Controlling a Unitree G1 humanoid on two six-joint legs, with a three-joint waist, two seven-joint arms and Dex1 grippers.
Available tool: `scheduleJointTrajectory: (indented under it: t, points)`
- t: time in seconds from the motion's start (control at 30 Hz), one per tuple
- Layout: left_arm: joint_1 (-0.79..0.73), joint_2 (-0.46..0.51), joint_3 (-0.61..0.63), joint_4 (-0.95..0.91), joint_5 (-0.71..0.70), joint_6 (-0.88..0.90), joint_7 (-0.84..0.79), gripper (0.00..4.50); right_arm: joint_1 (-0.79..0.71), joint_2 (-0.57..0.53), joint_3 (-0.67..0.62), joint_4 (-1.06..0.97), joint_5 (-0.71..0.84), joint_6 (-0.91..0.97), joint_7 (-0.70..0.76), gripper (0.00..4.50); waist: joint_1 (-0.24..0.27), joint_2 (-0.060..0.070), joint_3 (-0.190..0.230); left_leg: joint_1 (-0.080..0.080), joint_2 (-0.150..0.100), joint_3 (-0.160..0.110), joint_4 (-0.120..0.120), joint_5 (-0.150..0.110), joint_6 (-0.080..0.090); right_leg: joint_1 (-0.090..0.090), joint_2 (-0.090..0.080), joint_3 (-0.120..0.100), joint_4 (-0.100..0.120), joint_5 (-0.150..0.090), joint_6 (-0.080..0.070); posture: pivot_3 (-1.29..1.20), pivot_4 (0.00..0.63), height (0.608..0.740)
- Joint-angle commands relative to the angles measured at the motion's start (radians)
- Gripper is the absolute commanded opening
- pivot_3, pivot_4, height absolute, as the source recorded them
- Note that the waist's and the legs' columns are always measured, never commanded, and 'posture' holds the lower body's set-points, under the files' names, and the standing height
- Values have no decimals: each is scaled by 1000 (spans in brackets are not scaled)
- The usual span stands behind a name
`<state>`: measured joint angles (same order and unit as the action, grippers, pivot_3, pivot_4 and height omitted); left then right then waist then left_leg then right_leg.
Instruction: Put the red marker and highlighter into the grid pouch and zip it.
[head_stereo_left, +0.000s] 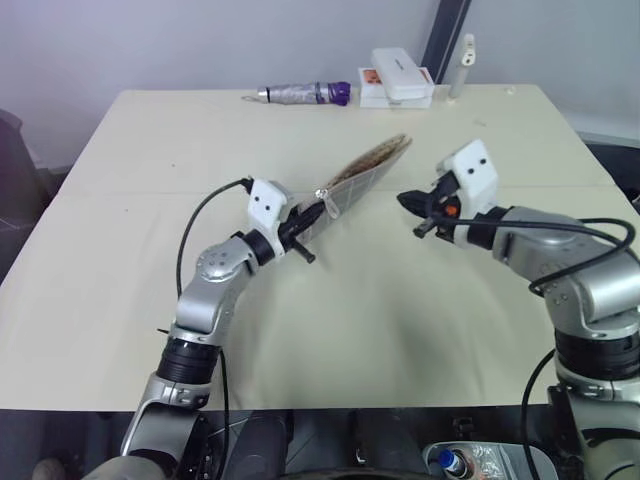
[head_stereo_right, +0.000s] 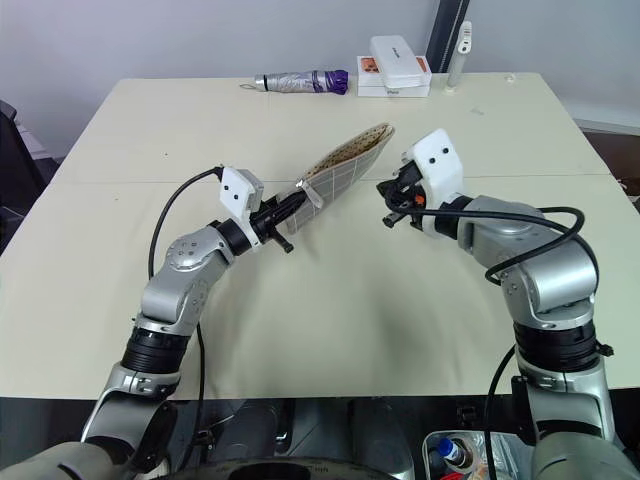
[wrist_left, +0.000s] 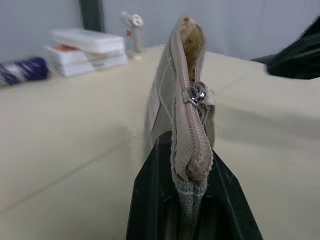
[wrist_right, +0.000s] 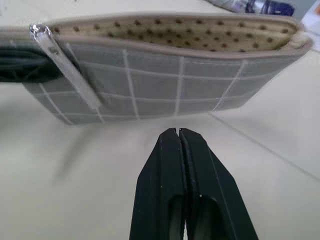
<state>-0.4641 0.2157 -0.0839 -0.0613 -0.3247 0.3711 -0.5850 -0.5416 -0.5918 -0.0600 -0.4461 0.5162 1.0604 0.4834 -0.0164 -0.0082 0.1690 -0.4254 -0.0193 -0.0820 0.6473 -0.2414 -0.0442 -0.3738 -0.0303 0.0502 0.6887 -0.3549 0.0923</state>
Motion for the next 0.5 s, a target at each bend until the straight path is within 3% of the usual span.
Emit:
scheduleJointTrajectory:
  t: [0.03, 0.13, 0.5]
  points:
    - [-17, 5, 47, -62, -87, 87, -8, 0, 4, 27, -8, -94, 56, 22, -1, 961, 1, 0, 0, 0, 0, 0, 0, 0, 0, 0, 0, 0, 0, 0, 0, 0, 150, 740]
    - [-26, 9, 64, -69, -123, 133, -9, 0, 19, 35, 46, -128, 37, 8, -18, 2423, 2, 0, 0, 0, 0, 0, 0, 0, 0, 0, 0, 0, 0, 0, 0, 0, 150, 740]
    - [-35, 35, 49, -85, -141, 175, -36, 0, 0, 155, 183, -86, -28, -30, -96, 2423, 1, 0, 0, 0, 0, 0, 0, 0, 0, 0, 0, 0, 0, 0, 0, 0, 150, 740]
